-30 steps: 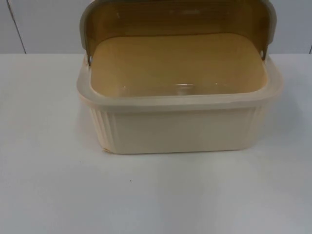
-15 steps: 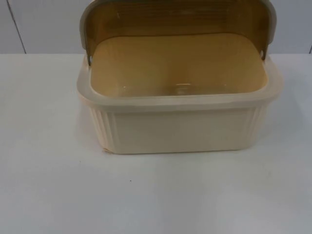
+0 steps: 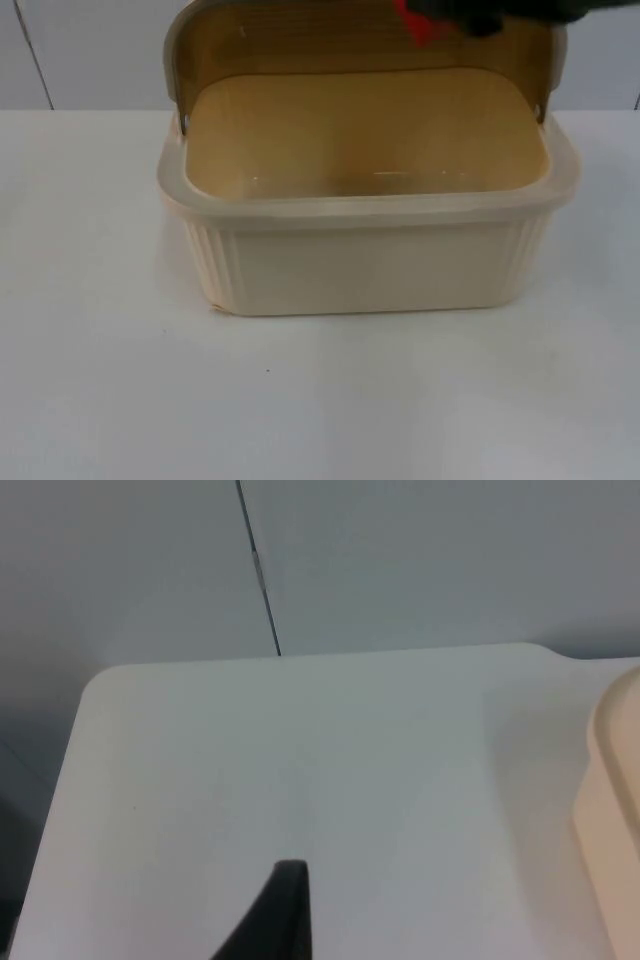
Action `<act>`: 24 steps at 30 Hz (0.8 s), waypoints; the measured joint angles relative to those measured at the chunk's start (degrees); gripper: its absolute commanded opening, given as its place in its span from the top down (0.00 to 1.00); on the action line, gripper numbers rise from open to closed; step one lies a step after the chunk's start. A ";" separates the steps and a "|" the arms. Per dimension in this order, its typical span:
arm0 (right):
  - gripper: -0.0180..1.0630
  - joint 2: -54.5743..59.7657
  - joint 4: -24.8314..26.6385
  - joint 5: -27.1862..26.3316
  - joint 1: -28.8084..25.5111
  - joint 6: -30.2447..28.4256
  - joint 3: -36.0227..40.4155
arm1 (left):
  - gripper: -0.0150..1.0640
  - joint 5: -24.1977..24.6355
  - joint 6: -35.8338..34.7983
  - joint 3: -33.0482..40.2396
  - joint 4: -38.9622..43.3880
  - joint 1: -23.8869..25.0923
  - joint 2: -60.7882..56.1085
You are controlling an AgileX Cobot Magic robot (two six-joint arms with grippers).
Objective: Open the box lid with the left hand, place the block into the box with the right hand, then close the box lid with the left hand.
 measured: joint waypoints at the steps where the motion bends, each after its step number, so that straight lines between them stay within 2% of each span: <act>1: 0.98 1.03 0.00 -1.65 0.00 -0.41 0.75 | 0.02 0.00 0.00 0.00 0.37 0.00 0.00; 8: 0.98 6.57 1.25 -7.69 0.00 -2.35 3.33 | 0.02 0.10 0.00 0.00 1.13 0.00 0.00; 11: 0.98 8.83 4.24 -9.34 0.00 -4.00 3.33 | 0.02 0.10 0.00 0.00 1.13 0.00 0.00; 15: 0.98 12.73 12.84 -11.62 0.00 -9.78 3.44 | 0.02 0.32 0.00 0.00 1.26 0.00 0.68; 16: 0.98 12.73 12.84 -11.62 0.00 -9.78 3.44 | 0.02 0.32 0.00 0.00 1.26 0.00 0.68; 20: 0.98 15.66 20.71 -14.98 0.00 -14.78 3.56 | 0.02 0.42 0.00 0.00 1.28 0.00 1.97; 24: 0.98 17.38 22.32 -15.44 0.00 -16.07 2.28 | 0.02 0.42 0.00 0.00 1.28 0.00 2.39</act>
